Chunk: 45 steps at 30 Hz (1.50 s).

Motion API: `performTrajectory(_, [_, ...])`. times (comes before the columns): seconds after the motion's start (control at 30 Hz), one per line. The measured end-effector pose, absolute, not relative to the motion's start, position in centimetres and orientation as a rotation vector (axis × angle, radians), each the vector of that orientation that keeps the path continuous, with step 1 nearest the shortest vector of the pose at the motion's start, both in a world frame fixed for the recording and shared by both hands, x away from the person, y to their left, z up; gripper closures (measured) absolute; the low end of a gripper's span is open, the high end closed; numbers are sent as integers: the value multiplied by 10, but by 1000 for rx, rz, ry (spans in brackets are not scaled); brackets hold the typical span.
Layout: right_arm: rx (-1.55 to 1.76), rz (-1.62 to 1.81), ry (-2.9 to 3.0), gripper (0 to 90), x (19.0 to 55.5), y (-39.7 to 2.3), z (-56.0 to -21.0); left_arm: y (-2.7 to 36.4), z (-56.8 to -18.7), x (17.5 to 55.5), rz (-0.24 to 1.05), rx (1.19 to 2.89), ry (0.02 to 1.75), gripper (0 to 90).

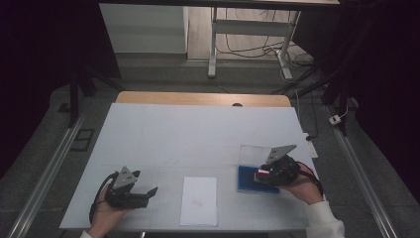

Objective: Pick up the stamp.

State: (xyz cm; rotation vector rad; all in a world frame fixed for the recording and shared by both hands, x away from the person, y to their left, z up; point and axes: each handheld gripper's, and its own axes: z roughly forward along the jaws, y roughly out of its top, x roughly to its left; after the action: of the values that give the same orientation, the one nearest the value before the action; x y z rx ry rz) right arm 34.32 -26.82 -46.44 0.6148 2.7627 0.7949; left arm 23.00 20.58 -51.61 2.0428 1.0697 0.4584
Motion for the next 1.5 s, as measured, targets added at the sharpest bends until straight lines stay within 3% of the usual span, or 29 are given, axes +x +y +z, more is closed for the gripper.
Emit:
performTrajectory(0.33, [558,793,2764,684,343,-270,-465,207,-516,231,458,2039,1072,152])
performTrajectory(1.5, [658,953,2615,697,336,-277,-448,212,-518,231,456,2033,1092,154])
